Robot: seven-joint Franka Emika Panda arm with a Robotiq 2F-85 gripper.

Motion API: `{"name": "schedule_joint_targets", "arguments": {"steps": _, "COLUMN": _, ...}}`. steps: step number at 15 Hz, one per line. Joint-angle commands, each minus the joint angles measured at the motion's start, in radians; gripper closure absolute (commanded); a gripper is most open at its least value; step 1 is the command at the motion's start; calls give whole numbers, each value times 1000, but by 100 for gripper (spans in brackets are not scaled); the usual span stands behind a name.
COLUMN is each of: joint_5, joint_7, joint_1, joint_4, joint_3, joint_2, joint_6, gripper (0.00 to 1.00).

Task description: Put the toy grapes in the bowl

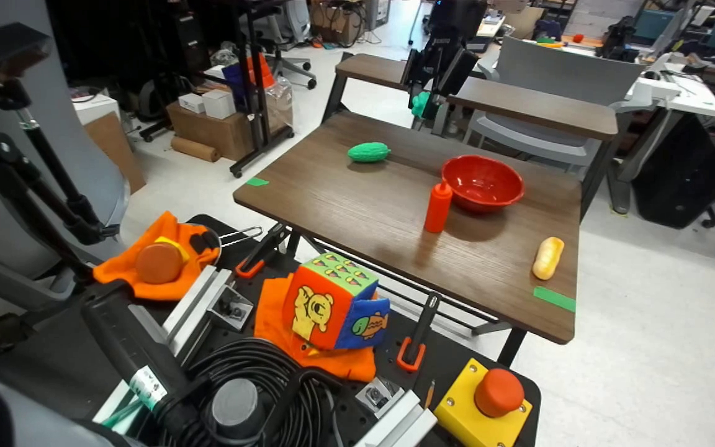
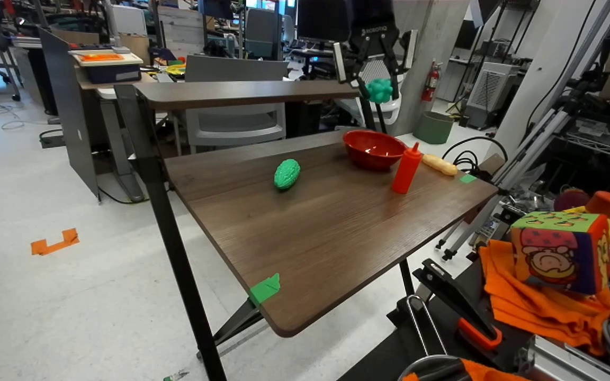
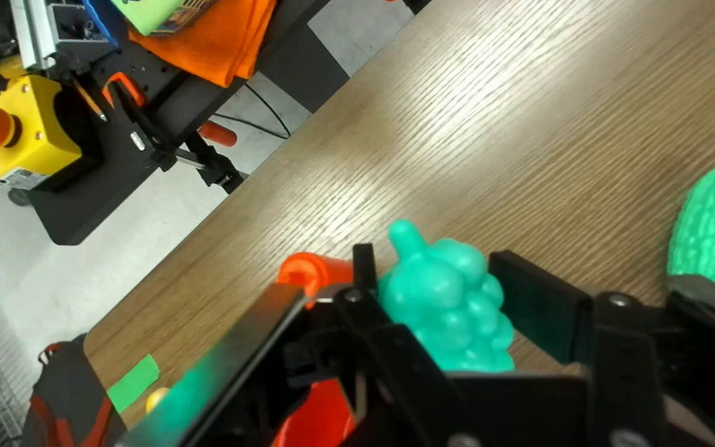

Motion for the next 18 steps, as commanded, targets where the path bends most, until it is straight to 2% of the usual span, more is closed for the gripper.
{"name": "schedule_joint_targets", "arguments": {"steps": 1, "joint_5": 69, "joint_7": 26, "joint_1": -73, "joint_4": 225, "joint_3": -27, "joint_2": 151, "joint_6": -134, "gripper": 76}}
{"name": "schedule_joint_targets", "arguments": {"steps": 6, "joint_5": 107, "joint_7": 132, "joint_1": -129, "joint_4": 441, "joint_3": -45, "joint_2": 323, "joint_6": -210, "gripper": 76}}
{"name": "schedule_joint_targets", "arguments": {"steps": 13, "joint_5": 105, "joint_7": 315, "joint_1": -151, "joint_4": 667, "joint_3": -42, "joint_2": 517, "joint_6": -272, "gripper": 76}}
{"name": "schedule_joint_targets", "arguments": {"steps": 18, "joint_5": 117, "joint_7": 395, "joint_1": -184, "joint_4": 805, "joint_3": -26, "joint_2": 624, "joint_6": -402, "gripper": 76}}
